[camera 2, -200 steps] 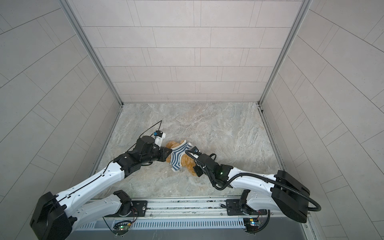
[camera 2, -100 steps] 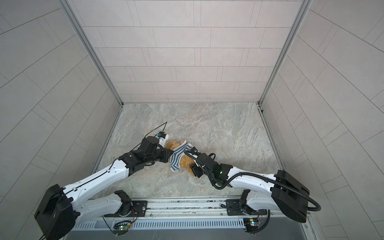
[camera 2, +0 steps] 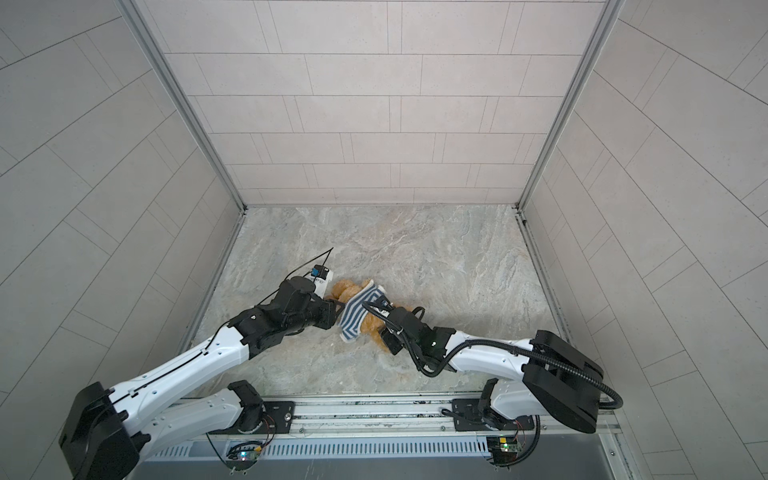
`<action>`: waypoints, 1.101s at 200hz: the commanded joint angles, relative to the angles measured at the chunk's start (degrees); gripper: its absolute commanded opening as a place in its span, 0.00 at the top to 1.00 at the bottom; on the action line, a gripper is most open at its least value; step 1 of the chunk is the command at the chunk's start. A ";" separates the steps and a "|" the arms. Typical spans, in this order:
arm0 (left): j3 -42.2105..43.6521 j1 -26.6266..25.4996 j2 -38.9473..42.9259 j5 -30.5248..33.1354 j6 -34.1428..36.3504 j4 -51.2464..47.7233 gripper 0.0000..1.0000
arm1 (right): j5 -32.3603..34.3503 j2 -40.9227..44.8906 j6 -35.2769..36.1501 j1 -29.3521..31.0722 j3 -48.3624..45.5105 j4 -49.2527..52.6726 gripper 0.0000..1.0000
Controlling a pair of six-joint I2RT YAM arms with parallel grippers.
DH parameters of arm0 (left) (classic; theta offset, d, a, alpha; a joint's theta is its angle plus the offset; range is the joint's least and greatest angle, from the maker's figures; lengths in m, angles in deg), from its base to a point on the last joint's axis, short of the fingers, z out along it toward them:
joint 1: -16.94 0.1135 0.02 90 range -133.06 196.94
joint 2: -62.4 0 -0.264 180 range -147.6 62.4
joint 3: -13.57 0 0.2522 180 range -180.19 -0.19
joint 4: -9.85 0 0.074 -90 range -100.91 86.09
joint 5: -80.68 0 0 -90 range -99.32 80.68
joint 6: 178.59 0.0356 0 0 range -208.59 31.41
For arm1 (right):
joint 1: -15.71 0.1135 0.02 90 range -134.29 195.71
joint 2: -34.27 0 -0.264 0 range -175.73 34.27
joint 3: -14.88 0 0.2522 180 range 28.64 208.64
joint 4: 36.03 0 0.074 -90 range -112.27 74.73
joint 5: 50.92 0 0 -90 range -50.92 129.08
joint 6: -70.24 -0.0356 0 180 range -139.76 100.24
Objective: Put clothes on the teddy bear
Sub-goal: 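Pull the sweater down the bear's body with both grippers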
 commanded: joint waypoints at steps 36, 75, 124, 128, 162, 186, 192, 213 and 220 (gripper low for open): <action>1.66 -2.80 -2.78 0.50 1.60 0.05 0.59 | -1.17 -2.27 -0.10 0.15 1.19 1.85 0.72; 1.32 -2.79 -6.45 2.97 2.39 0.71 0.70 | -1.25 -3.09 -0.61 0.15 2.00 3.29 0.81; 2.28 -2.80 -4.07 5.08 1.46 -1.17 0.95 | 0.72 -2.15 -1.16 0.15 1.88 5.51 1.00; 2.50 -2.80 -3.70 5.38 1.37 -1.37 0.97 | 0.98 -1.96 -1.17 0.14 1.82 5.66 1.00; 3.59 -1.42 -1.03 5.77 0.94 -1.83 1.00 | 1.51 -0.20 -0.95 0.15 1.51 6.54 1.00; 3.50 -0.83 0.34 5.89 1.15 -2.51 1.00 | 1.50 0.96 -0.63 0.15 1.34 7.39 1.00; 3.52 -0.55 0.77 5.97 1.30 -2.74 1.00 | 1.46 1.33 -0.60 0.15 1.34 7.54 1.00; 4.01 1.37 2.59 5.59 1.32 -3.32 1.00 | 0.81 2.65 0.33 0.15 0.89 7.82 1.00; 4.39 2.08 3.31 5.87 0.94 -3.42 1.00 | 0.65 3.06 0.86 0.15 0.68 7.58 1.00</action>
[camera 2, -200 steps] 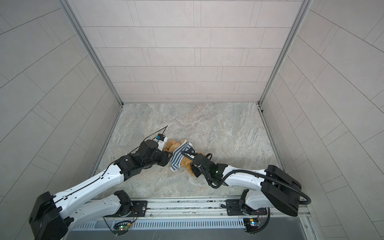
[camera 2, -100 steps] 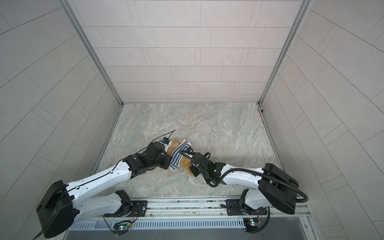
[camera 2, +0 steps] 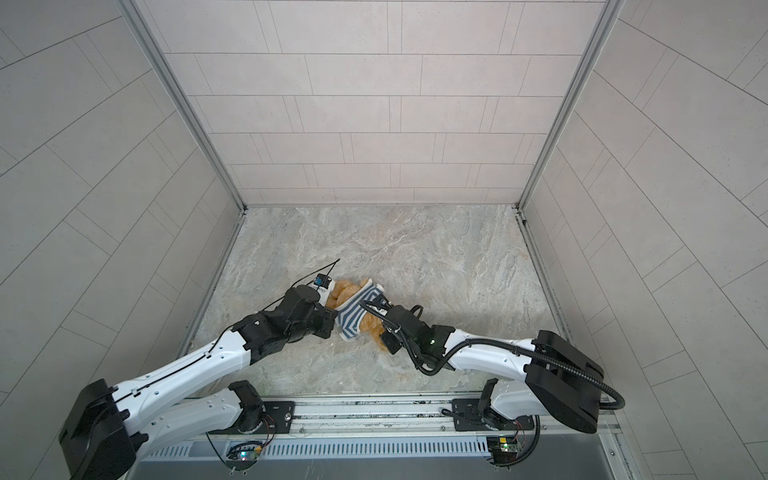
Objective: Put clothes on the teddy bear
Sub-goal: 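Pull the sweater down the bear's body with both grippers, then open both grippers and draw them back from the bear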
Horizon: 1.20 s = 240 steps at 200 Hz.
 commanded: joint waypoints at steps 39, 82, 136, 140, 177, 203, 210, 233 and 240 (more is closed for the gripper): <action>3.13 4.08 4.96 1.99 -1.96 -0.79 1.00 | -0.65 3.66 1.93 0.09 -1.95 3.39 1.00; 4.80 3.15 0.30 1.67 -0.29 4.03 1.00 | -2.47 4.50 2.40 0.44 -1.76 2.52 1.00; 5.20 0.04 -1.55 1.00 -0.90 7.78 0.97 | -6.31 4.82 2.64 1.09 -1.22 1.29 1.00; 4.99 -0.05 -1.28 1.21 -0.82 7.37 0.93 | -6.62 5.00 2.72 1.10 -1.19 1.22 1.00; 3.97 -0.23 1.64 4.22 -0.47 3.29 0.68 | -8.91 4.09 1.71 1.10 -1.43 -1.73 0.98; 3.48 -1.06 4.60 7.31 0.57 -0.11 0.59 | -9.09 2.61 -0.64 0.94 -0.59 -1.73 0.86; 2.85 -2.01 5.34 9.29 0.96 -1.57 0.57 | -8.04 2.86 -2.19 0.65 -0.74 -1.50 0.83; 0.02 -7.94 6.26 19.95 1.31 -7.77 0.51 | -10.01 5.45 -4.91 -2.22 -3.21 -3.89 0.70; -0.66 -9.41 6.28 21.63 1.29 -8.71 0.50 | -10.85 6.64 -5.59 -3.19 -4.01 -4.60 0.64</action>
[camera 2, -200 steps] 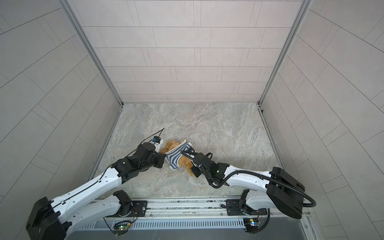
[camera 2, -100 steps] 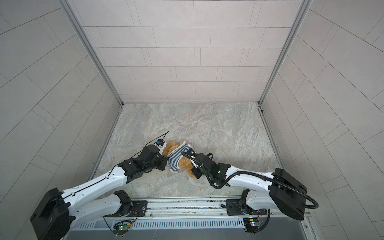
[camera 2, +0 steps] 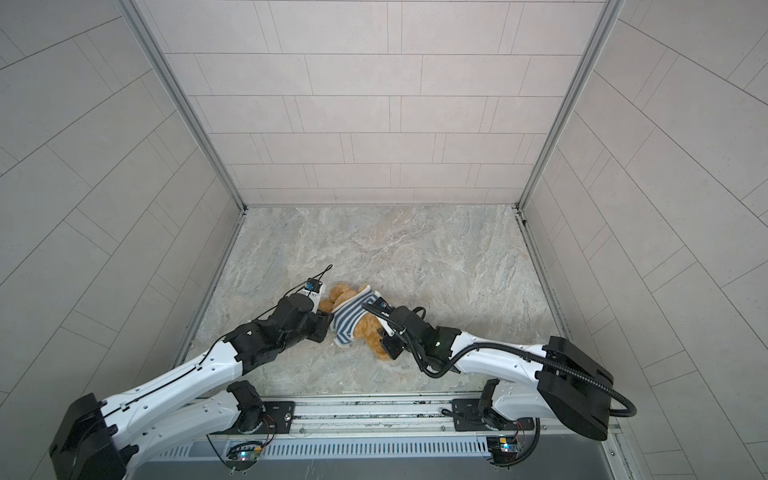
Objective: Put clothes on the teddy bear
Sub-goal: 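Open both grippers and draw them back from the bear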
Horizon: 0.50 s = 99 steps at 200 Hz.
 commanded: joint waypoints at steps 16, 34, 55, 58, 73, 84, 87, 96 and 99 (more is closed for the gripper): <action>-4.77 -8.37 0.90 13.55 2.00 -7.28 0.48 | -3.67 6.00 -4.87 -4.97 -3.84 -3.69 0.55; -5.98 -14.64 0.55 15.61 4.51 -6.29 0.48 | -4.93 9.18 -5.47 -7.56 -5.09 -2.88 0.49; -7.07 -23.19 -0.92 14.09 9.30 -2.91 0.44 | -5.85 12.77 -6.22 -9.99 -6.40 -1.77 0.43; -7.25 -24.27 -1.38 13.54 9.96 -2.48 0.44 | -5.99 13.29 -6.36 -10.38 -6.60 -1.61 0.42; -8.12 -27.95 -4.81 10.91 11.97 -1.27 0.43 | -7.23 15.79 -7.42 -12.28 -7.78 -1.44 0.39; -8.62 -29.56 -7.55 10.30 12.13 -0.88 0.42 | -7.88 17.67 -8.01 -13.52 -8.54 -1.20 0.38; -8.64 -29.81 -8.16 9.68 12.25 -0.63 0.42 | -7.80 18.12 -8.08 -13.78 -8.71 -1.04 0.38; -8.69 -30.64 -10.13 7.74 12.93 0.23 0.42 | -6.96 19.72 -8.22 -14.36 -9.39 -0.15 0.37; -8.73 -30.94 -10.72 7.23 13.11 0.43 0.42 | -6.71 20.30 -8.35 -14.66 -9.47 0.43 0.37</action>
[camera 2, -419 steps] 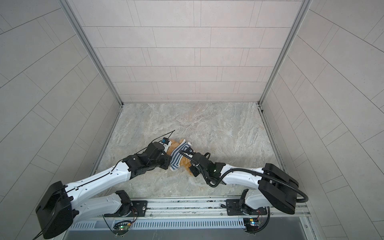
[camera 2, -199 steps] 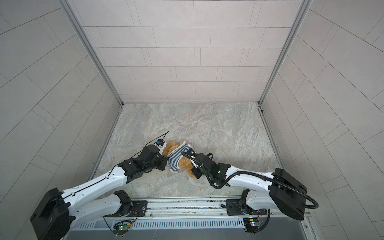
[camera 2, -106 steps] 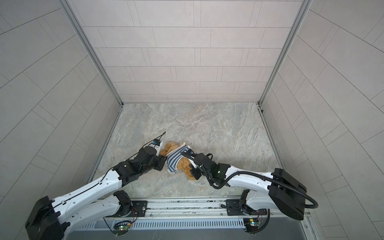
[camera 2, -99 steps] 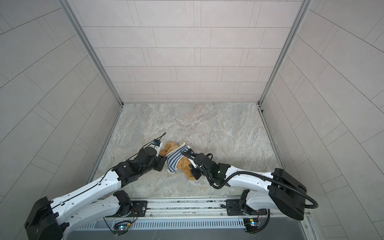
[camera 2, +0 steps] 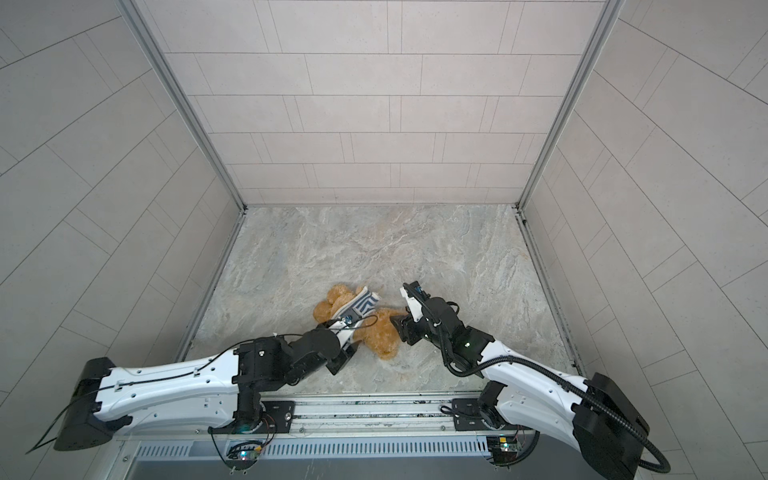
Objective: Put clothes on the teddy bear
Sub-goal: 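Open both grippers and draw them back from the bear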
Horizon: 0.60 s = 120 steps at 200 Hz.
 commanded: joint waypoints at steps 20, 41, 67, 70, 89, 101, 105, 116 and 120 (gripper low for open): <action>-1.83 -3.31 -8.22 -5.53 5.45 2.25 0.41 | -0.15 7.18 -3.28 -4.50 -3.20 3.60 0.35; -3.01 -3.73 -11.87 -4.70 6.42 2.37 0.40 | -1.56 10.11 -4.19 -7.18 -4.67 4.61 0.35; -4.35 -3.73 -15.30 -4.21 8.10 2.80 0.35 | -1.64 12.55 -4.32 -8.20 -5.34 6.41 0.34; -4.60 -3.58 -15.78 -3.26 8.43 2.68 0.33 | -1.66 12.80 -4.39 -8.29 -5.48 6.41 0.34; -6.62 -2.48 -18.39 -0.98 10.01 2.07 0.15 | -1.92 13.55 -4.75 -8.82 -6.23 6.35 0.34; -8.00 0.17 -19.24 -3.24 10.12 2.07 0.13 | -2.25 13.76 -5.01 -8.93 -6.50 5.91 0.34; -8.42 1.19 -19.36 -5.36 9.97 2.20 0.13 | -2.37 13.77 -5.03 -8.93 -6.54 5.81 0.34; -9.00 4.42 -19.54 -9.28 9.62 2.75 0.14 | -2.62 13.95 -5.11 -8.93 -6.82 5.80 0.34; -9.25 5.60 -19.71 -10.59 9.52 2.88 0.14 | -2.63 13.99 -5.12 -8.93 -6.94 5.76 0.34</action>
